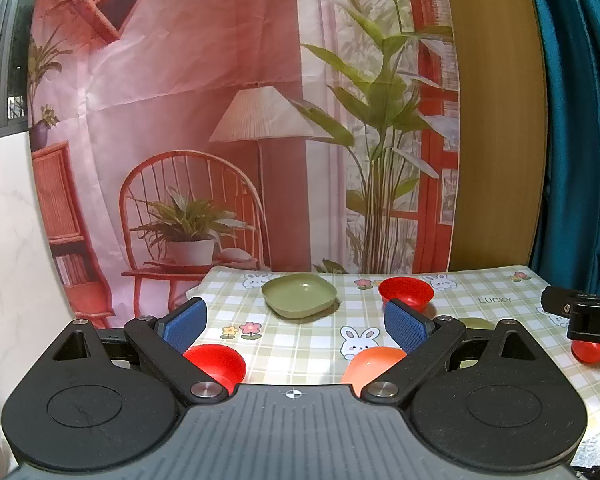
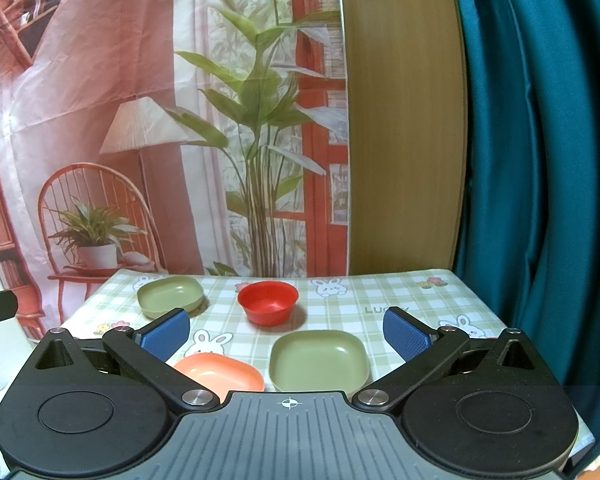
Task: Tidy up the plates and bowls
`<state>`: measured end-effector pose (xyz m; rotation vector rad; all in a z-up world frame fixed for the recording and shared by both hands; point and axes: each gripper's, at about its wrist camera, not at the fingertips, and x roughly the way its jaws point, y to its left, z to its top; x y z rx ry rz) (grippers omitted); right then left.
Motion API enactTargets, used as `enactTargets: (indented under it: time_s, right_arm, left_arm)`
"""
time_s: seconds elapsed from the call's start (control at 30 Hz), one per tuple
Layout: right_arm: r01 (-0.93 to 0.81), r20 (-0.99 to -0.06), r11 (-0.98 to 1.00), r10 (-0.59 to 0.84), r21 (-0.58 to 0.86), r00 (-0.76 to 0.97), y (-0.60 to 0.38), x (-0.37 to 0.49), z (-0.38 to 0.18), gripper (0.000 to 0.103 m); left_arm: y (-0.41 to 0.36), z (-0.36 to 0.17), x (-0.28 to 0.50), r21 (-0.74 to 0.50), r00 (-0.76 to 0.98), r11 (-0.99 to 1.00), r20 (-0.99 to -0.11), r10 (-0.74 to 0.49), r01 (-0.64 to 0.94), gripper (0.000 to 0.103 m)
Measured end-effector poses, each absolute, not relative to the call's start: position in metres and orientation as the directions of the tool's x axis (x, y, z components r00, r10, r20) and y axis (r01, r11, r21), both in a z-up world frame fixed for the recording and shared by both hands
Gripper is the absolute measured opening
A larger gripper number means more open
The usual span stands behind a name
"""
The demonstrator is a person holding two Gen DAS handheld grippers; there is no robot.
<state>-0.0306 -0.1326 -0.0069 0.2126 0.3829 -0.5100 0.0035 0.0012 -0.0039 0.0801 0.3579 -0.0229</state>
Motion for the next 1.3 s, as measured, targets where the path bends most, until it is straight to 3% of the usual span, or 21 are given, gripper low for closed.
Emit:
enactTargets:
  time_s: [0.33, 0.63, 0.7, 0.93, 1.3]
  right_arm:
    - [0.503, -0.410, 0.858, -0.423, 0.107, 0.808, -0.130, -0.034, -0.015, 0.103]
    - [0.453, -0.357, 0.877, -0.377, 0.159, 0.855, -0.155, -0.015, -0.021, 0.103]
    - [0.438, -0.330, 0.881, -0.366, 0.178, 0.870, -0.162, -0.006, -0.021, 0.103]
    - [0.348, -0.314, 0.896, -0.257, 0.277, 0.914, -0.183, 0.043, -0.017, 0.103]
    - [0.247, -0.398, 0.935, -0.132, 0.253, 0.908, -0.162, 0.130, -0.040, 0.103]
  left_arm:
    - [0.005, -0.003, 0.014, 0.011, 0.893, 1.000, -0.449, -0.018, 0.025, 0.097]
    - [0.025, 0.001, 0.053, 0.103, 0.908, 0.993, -0.406, 0.101, -0.065, 0.097]
    - [0.035, 0.007, 0.065, 0.070, 0.914, 0.994, -0.393, 0.102, -0.080, 0.097]
    - [0.061, 0.021, 0.108, 0.141, 0.912, 0.983, -0.376, 0.166, -0.121, 0.097]
    - [0.111, 0.005, 0.156, 0.183, 0.859, 0.964, -0.444, 0.255, -0.192, 0.096]
